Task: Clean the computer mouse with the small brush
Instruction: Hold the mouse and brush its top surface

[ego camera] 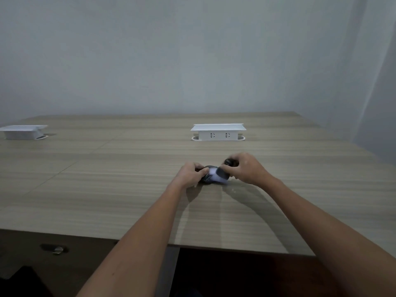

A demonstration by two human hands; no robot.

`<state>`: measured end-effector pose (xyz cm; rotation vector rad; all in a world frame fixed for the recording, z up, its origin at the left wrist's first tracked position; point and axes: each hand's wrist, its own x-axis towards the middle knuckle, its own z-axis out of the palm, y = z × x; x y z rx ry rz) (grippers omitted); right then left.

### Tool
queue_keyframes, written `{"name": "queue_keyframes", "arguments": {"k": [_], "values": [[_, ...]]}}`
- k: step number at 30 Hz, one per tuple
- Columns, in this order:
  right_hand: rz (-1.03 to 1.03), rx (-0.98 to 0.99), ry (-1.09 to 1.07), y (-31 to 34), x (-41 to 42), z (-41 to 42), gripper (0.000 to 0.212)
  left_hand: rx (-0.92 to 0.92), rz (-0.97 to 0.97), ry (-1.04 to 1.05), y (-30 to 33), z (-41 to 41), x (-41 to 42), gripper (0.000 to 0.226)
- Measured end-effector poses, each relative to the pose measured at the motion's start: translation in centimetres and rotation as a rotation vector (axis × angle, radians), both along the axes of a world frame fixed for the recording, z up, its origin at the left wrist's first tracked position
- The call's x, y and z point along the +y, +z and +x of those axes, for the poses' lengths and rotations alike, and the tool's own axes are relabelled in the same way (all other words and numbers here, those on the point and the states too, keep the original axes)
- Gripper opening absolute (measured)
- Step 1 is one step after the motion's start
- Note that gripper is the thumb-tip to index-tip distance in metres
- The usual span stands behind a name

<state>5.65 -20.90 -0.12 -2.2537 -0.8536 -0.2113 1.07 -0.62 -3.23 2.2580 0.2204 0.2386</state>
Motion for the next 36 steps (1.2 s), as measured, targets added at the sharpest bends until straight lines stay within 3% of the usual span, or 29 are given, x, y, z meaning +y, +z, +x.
{"name": "queue_keyframes", "arguments": {"k": [3, 8, 13, 18, 22, 26, 31, 34, 36], "values": [[-0.047, -0.073, -0.124, -0.3, -0.4, 0.7, 0.022, 0.005, -0.024, 0.011, -0.1, 0.0, -0.1, 0.029], [0.041, 0.090, 0.034, 0.2, -0.6, -0.1, 0.020, 0.007, -0.034, 0.019, -0.2, 0.2, 0.2, 0.029], [0.106, -0.052, -0.225, -0.8, -0.8, 1.1, 0.033, 0.006, -0.049, 0.017, -0.5, 0.4, 0.3, 0.029], [0.107, 0.188, 0.018, -0.1, -0.4, -0.3, 0.024, 0.011, -0.058, 0.013, -0.7, 0.8, 0.7, 0.028], [0.061, -0.034, -0.196, -0.6, -0.3, 0.6, 0.026, 0.007, -0.063, 0.028, -0.9, 0.9, 0.6, 0.030], [0.040, 0.134, 0.019, 0.0, -0.1, -0.6, 0.023, 0.016, -0.051, 0.031, -0.8, 1.1, 0.7, 0.031], [0.002, -0.061, -0.146, -0.3, -0.2, 0.5, 0.026, 0.016, -0.054, 0.039, -0.9, 1.1, 0.7, 0.032], [-0.015, 0.089, 0.034, 0.3, -0.2, -0.6, 0.024, 0.004, -0.051, 0.040, -0.9, 1.2, 0.7, 0.032], [-0.028, 0.085, -0.002, 0.0, -0.2, -0.2, 0.022, 0.002, -0.061, 0.040, -0.9, 1.1, 0.7, 0.032]]}}
